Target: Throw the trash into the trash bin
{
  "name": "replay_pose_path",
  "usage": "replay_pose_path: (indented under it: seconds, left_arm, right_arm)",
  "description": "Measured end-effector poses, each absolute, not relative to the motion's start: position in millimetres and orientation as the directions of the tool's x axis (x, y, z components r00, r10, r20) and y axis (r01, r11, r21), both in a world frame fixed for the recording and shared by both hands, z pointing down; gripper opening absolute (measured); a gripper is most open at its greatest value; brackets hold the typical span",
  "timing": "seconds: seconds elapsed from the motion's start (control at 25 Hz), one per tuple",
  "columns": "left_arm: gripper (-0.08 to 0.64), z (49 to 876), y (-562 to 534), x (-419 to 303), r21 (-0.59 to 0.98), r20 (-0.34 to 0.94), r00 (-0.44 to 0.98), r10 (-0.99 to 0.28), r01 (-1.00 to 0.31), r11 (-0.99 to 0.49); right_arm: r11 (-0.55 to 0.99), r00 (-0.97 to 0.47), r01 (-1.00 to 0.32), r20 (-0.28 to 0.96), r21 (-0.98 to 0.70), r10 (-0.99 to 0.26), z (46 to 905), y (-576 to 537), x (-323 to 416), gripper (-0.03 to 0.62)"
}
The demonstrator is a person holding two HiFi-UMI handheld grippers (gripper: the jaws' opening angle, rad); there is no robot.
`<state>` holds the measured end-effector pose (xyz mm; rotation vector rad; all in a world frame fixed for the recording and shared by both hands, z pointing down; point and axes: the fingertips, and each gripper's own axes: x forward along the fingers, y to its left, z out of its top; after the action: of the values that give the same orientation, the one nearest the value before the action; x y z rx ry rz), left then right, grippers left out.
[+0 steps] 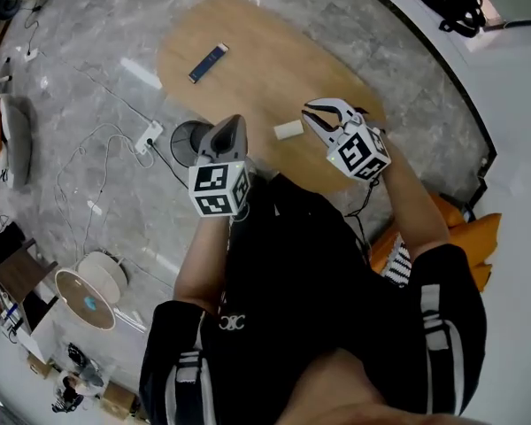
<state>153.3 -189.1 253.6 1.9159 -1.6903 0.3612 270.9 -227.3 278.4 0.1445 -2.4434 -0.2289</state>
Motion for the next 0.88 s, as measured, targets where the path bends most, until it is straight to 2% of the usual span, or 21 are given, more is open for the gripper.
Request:
replay_pose_path:
  seconds: [0.08,0.16,0.48,0.72,0.88]
  left_arm:
    - [0.011,270.2,-185.4,155.2,0.225,0.561,0.168,-0.811,-0.973,-0.046]
    - [0.011,287.8,-180.4,154.0,0.225,0.580,0.163,-0.798,-0.974,-0.036]
    - [0.011,365.0,-156.7,133.7,0.246,0.635,0.112,-0.765,-0.967,0.062]
    - [0.011,422.3,-138.1,130.2,0.267,0.670,0.104,-0.735,-0.958,0.107]
    - [0.011,467.7,-124.6,127.1,0.292,0.688,0.101,-0.719,-0.945,0.146]
  right_arm:
    - [0.989,-0.744,0.034,0.664,0.146,-0.073,305.6,-219.5,270.0,0.110]
    - [0.989,-0.702,0.101,0.712,0.106,-0.005,335.9,-212.3,268.8,0.144]
    - [0.958,-0.537,0.288,0.830,0.012,0.151,464.6,-184.1,264.5,0.178]
    - [0.941,-0.441,0.328,0.868,-0.081,0.229,550.0,-172.5,259.3,0.201]
    - [0.925,-0.375,0.371,0.899,-0.080,0.228,606.1,-165.7,258.4,0.212]
